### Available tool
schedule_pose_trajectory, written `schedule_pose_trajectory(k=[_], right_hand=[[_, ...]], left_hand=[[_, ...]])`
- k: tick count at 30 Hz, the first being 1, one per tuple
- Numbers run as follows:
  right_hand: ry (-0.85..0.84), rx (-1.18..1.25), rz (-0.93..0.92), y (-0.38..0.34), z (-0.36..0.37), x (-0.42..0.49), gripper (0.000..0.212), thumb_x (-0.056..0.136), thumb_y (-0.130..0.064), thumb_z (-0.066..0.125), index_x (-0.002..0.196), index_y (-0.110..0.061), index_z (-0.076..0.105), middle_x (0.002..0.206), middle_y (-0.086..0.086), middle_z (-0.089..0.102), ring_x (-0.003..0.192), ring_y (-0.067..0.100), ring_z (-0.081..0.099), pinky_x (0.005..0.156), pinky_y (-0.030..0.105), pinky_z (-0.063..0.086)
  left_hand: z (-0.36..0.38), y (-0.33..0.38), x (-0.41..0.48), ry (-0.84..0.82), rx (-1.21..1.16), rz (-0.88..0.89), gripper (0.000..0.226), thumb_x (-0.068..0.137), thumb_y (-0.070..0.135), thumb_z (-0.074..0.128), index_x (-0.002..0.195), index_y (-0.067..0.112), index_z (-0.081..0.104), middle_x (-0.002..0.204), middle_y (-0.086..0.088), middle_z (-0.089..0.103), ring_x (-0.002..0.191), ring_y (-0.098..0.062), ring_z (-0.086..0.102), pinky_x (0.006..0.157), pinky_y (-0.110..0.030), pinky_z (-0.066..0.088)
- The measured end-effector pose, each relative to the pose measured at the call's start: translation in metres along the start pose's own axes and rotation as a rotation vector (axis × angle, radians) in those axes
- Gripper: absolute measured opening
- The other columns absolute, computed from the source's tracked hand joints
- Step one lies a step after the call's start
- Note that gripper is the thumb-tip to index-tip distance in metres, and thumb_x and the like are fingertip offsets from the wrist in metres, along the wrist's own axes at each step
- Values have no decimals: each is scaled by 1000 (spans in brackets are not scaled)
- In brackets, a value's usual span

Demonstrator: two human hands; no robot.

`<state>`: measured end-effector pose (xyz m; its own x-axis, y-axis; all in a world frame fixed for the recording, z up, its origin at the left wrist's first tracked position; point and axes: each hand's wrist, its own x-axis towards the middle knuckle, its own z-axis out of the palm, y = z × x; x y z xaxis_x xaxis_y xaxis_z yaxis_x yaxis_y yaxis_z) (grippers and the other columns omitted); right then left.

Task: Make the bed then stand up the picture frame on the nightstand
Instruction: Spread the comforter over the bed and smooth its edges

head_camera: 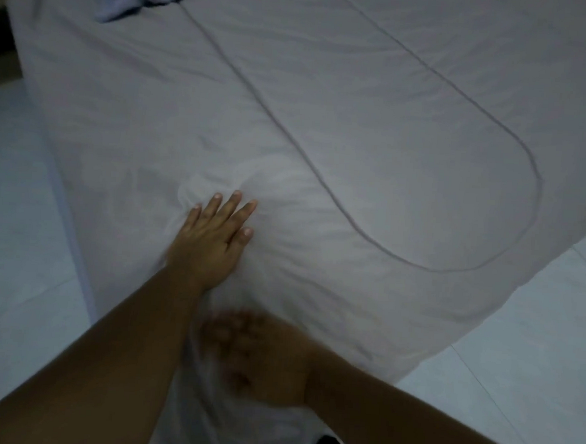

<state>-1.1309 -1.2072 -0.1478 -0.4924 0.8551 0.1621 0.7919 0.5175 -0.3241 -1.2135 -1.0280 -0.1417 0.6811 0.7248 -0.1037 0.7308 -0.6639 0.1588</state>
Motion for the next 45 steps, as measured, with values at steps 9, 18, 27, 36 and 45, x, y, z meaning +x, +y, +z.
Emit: schedule_pose_trajectory(k=[9,18,27,36,45], right_hand=[[-257,-101,-63,-8,14,30,58,92,-57,31,142,-29,38,147,-13,41,136,7,36,115,28,22],[-299,-167,326,29,-13,106,66,90,-60,31,140,-19,43,143,-1,48,133,15,43,112,36,33],[-32,-130,405,9,1,225,54,97,-46,31,140,-15,42,145,2,44,135,16,39,116,37,24],[-85,-26,205,3,40,311,62,93,-51,42,142,-13,38,147,2,42,139,16,32,117,33,22],[-83,-124,624,57,33,358,66,95,-52,26,144,-8,33,150,10,35,139,24,31,115,46,23]], left_hand=[[-15,-55,21,-56,5,-165,51,96,51,17,146,45,9,160,11,3,147,-18,3,118,-42,5],[-28,-125,62,-51,-1,-97,51,97,49,21,146,45,8,160,11,5,147,-17,4,118,-41,5],[-44,-230,122,-66,-3,122,53,97,50,23,147,41,11,159,12,5,147,-15,4,118,-38,0],[-50,-289,169,-67,-11,223,54,95,54,18,147,42,8,159,13,2,147,-13,2,118,-38,0],[-57,-329,210,-59,-34,213,55,96,52,18,148,38,6,160,10,1,147,-14,2,118,-36,-2]])
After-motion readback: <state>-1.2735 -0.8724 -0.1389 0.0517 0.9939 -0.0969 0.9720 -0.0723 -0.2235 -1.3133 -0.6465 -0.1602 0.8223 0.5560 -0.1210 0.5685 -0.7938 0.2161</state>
